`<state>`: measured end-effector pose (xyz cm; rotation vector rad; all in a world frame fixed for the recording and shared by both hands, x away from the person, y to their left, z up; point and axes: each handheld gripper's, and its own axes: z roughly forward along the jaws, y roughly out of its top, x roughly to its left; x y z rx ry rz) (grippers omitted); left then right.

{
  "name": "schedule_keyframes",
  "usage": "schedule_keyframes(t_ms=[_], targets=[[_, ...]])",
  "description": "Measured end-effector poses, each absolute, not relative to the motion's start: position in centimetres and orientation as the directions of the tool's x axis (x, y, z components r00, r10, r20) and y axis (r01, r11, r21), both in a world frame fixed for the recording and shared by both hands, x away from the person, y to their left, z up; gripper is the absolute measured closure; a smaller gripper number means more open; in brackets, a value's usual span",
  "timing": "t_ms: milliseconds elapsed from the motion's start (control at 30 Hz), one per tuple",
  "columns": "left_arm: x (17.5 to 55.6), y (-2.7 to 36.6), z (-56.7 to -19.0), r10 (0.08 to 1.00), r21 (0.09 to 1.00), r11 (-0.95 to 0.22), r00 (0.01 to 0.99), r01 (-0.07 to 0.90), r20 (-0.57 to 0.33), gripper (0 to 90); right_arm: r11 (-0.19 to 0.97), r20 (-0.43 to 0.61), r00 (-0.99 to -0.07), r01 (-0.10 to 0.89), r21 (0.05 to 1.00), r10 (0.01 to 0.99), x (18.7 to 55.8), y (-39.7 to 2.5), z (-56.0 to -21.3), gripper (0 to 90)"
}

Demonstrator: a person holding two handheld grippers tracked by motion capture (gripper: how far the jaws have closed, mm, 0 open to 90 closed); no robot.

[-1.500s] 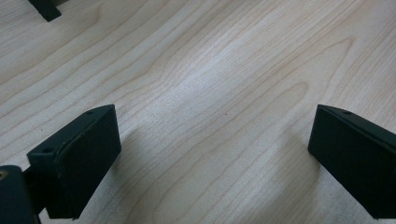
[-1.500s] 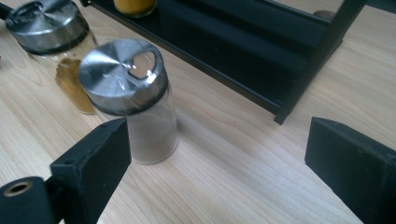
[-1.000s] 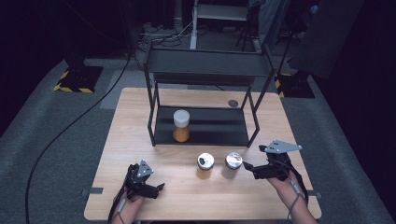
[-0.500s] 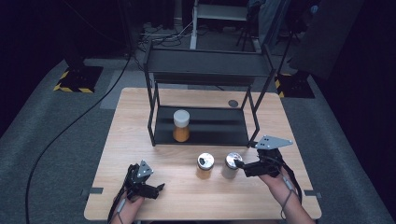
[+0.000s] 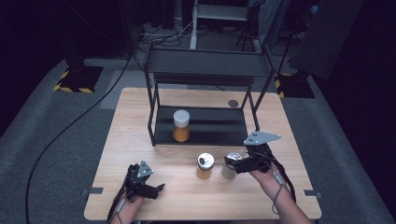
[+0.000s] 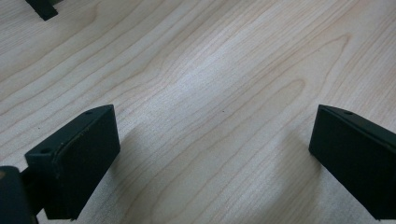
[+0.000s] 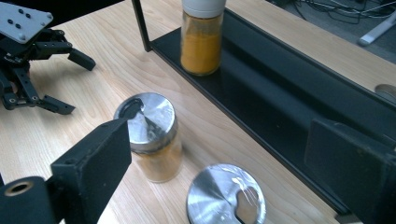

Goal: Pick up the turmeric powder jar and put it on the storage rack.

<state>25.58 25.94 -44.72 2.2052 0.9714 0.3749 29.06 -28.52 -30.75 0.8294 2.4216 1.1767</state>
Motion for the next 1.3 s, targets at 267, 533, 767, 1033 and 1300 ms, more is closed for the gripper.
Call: schedule_keyframes(t_ms=[267,533,767,1033,1300], targets=[[25.6,25.9,-44.7,0.734,0.693,-0.483,0.679,0.536,-0.012,1.9,0.5,-0.036,-0.788,0.354,0.79,0.614,29.4,-27.3,-30.6,7.1],[25.6,25.9,-44.7,0.734,0.692,-0.483,0.679,0.536,-0.012,1.9,0.512,-0.039,-0.799,0.347,0.786,0.6,29.9,-26.0,-30.2,7.2],[25.6,25.9,-44.7,0.735,0.693,-0.483,0.678,0.536,-0.013,1.9,0.523,-0.041,-0.807,0.342,0.781,0.589,30.1,-25.0,-30.2,7.1],[25.6,25.9,-44.7,0.734,0.692,-0.483,0.679,0.536,-0.012,1.9,0.535,-0.036,-0.813,0.349,0.769,0.581,30.4,-23.8,-30.7,7.2],[25.6,25.9,-44.7,0.735,0.693,-0.483,0.678,0.536,-0.013,1.9,0.55,-0.033,-0.819,0.354,0.757,0.573,30.7,-22.7,-31.1,7.4]])
